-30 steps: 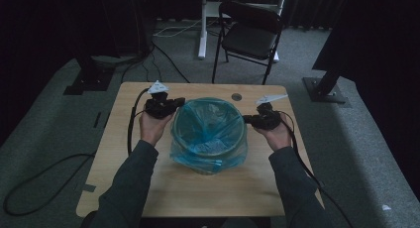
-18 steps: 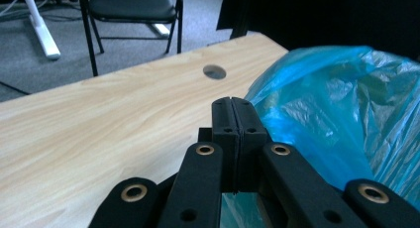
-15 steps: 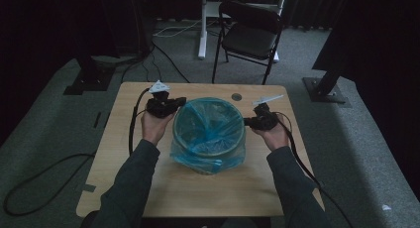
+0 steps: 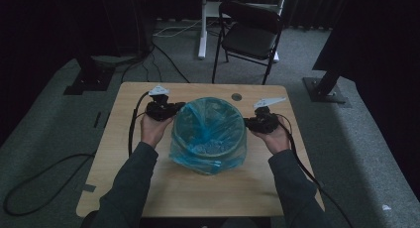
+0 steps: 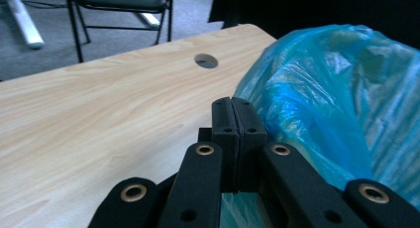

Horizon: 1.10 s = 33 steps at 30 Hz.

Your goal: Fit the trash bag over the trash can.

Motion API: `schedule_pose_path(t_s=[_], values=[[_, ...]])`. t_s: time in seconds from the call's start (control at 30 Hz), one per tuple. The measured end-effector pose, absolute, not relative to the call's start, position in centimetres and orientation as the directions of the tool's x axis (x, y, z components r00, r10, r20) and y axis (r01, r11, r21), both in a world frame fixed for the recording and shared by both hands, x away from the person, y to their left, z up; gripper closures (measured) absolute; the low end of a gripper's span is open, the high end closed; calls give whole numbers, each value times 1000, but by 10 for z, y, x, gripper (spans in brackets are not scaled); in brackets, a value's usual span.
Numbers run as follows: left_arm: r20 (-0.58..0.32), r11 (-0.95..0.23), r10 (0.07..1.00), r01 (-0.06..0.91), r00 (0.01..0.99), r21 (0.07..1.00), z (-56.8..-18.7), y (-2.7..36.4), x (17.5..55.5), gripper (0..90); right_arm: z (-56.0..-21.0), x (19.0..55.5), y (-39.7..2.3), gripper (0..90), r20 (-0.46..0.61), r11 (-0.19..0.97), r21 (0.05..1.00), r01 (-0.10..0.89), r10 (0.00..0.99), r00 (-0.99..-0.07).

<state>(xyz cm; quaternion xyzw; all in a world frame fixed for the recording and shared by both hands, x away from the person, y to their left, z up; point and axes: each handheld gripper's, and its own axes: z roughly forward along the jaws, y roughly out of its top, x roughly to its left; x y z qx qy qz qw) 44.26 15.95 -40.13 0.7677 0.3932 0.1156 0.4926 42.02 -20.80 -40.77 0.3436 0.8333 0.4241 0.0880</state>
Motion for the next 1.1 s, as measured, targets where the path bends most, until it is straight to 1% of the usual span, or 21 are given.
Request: schedule_pose_path(t_s=[0.17,0.23,0.3,0.37,0.57,0.73,0.8,0.87,1.1], values=[[-216,-223,683,480,698,848,-402,166,430,890,-408,414,-205,872,129,437,766,470,613,-780],[-206,-238,658,459,724,856,-403,167,424,887,-408,413,-204,876,133,450,760,470,599,-789],[-195,-243,660,452,726,858,-404,169,421,862,-409,412,-203,875,129,467,754,462,585,-801],[-193,-237,668,452,718,860,-403,171,420,805,-408,410,-202,865,122,472,755,455,581,-805],[-172,-223,697,439,696,871,-394,179,418,706,-405,407,-205,728,78,467,765,443,615,-784],[-153,-226,688,410,709,884,-382,180,415,641,-401,402,-209,624,46,460,779,426,637,-770],[-146,-229,687,403,712,886,-380,180,414,622,-400,402,-209,613,45,457,781,427,639,-768],[-138,-230,669,380,730,896,-372,177,410,622,-400,401,-211,581,40,451,785,424,647,-762],[-114,-263,622,343,775,902,-359,164,403,618,-405,401,-214,570,52,441,785,436,653,-756]])
